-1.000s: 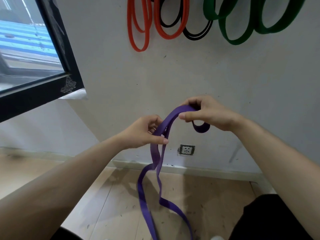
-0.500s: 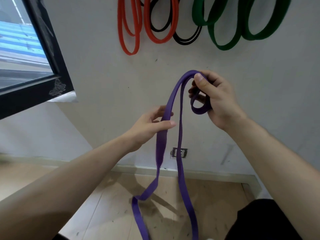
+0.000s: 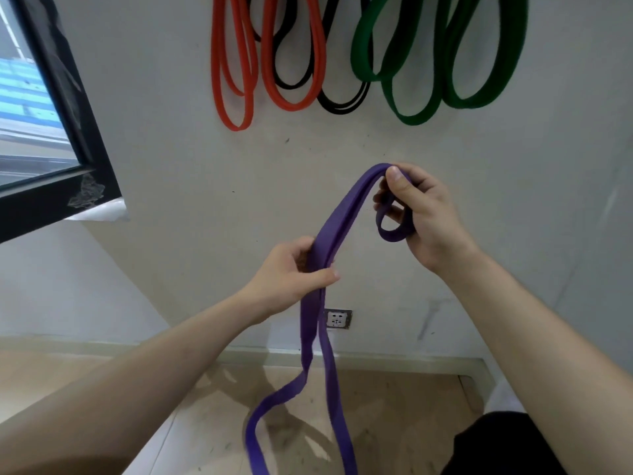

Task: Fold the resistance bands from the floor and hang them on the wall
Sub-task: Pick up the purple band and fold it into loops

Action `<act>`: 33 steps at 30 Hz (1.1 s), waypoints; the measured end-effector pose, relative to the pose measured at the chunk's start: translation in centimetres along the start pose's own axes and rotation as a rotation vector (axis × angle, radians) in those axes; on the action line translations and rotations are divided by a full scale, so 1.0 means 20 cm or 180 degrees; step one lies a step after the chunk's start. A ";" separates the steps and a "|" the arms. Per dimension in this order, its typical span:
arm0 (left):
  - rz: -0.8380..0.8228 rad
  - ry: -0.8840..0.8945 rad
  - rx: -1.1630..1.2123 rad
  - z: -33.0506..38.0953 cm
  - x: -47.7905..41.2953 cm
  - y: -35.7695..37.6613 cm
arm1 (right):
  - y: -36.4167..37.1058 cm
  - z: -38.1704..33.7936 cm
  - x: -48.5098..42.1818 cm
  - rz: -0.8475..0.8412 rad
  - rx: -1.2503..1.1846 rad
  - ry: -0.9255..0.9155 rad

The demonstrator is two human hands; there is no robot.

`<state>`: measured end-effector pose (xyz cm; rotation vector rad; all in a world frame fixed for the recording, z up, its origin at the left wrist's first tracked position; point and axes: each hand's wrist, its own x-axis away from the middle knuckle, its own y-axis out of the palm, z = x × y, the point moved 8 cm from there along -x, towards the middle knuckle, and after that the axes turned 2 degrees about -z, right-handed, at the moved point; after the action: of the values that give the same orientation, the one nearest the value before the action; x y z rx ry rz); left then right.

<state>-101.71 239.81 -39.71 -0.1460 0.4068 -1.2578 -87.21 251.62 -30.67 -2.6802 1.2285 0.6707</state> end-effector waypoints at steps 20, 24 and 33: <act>0.0392 0.0094 0.0330 0.00 0.02 -0.24 | 0.04 0.56 0.11 -0.1746 0.1698 0.1331; 0.0150 0.0194 0.0073 0.03 0.03 -0.19 | 0.28 0.47 0.10 -0.1750 0.1075 0.0931; -0.0032 0.0123 -0.0526 -0.03 0.09 -0.25 | 0.36 0.35 0.07 -0.1611 0.1293 0.0475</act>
<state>-106.04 236.65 -39.03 -0.2647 0.5442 -1.2379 -94.15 247.92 -37.07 -2.5536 0.5748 0.1326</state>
